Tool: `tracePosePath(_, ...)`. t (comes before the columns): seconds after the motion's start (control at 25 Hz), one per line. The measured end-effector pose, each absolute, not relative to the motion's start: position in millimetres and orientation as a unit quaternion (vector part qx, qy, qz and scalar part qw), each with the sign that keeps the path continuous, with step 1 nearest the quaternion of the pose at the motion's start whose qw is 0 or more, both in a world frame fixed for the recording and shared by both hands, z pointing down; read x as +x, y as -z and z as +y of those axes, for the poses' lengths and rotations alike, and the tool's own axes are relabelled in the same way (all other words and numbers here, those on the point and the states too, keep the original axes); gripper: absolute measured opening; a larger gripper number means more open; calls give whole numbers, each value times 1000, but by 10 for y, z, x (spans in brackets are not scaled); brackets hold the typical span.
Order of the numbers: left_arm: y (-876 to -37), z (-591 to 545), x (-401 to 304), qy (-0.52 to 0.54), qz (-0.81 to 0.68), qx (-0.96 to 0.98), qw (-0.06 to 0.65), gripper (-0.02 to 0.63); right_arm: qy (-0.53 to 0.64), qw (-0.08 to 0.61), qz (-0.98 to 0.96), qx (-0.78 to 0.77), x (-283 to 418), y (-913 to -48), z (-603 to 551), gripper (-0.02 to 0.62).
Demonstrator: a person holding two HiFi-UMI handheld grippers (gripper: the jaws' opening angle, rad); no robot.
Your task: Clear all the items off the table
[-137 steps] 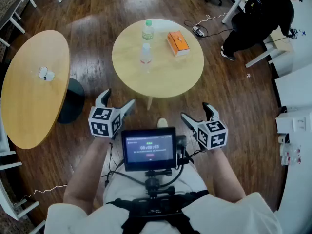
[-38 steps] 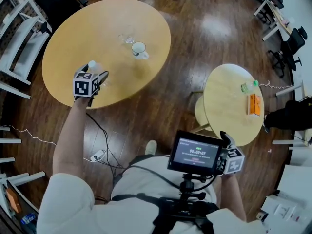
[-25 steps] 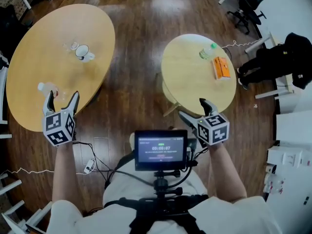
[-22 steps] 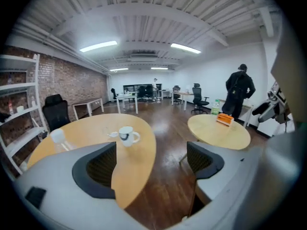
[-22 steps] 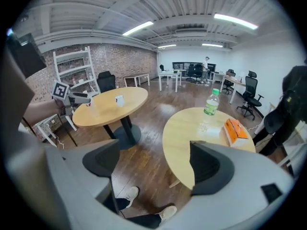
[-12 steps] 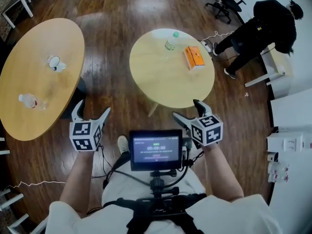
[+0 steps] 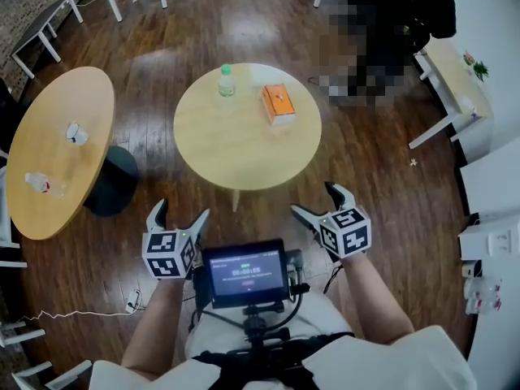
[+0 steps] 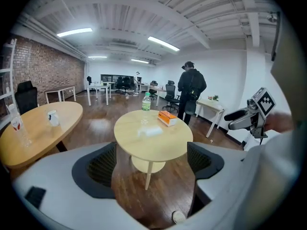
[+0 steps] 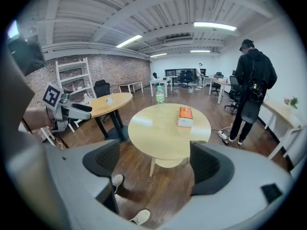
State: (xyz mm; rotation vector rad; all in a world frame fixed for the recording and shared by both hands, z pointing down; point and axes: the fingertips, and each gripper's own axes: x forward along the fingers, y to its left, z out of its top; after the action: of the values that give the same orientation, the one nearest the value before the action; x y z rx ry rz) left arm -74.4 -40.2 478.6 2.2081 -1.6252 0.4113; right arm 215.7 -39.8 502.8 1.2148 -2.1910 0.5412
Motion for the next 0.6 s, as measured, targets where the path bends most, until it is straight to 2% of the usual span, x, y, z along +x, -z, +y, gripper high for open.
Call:
tracePosePath(0.24,-4921,-23,-145,-169,-579,773,196,465,-203,285,-828,438,2658,-5069,-208,471)
tracePosePath(0.6,-4875,163,220,-169,-573,778,195,467,-208,270,-837,428,2929,-5120,-130,470)
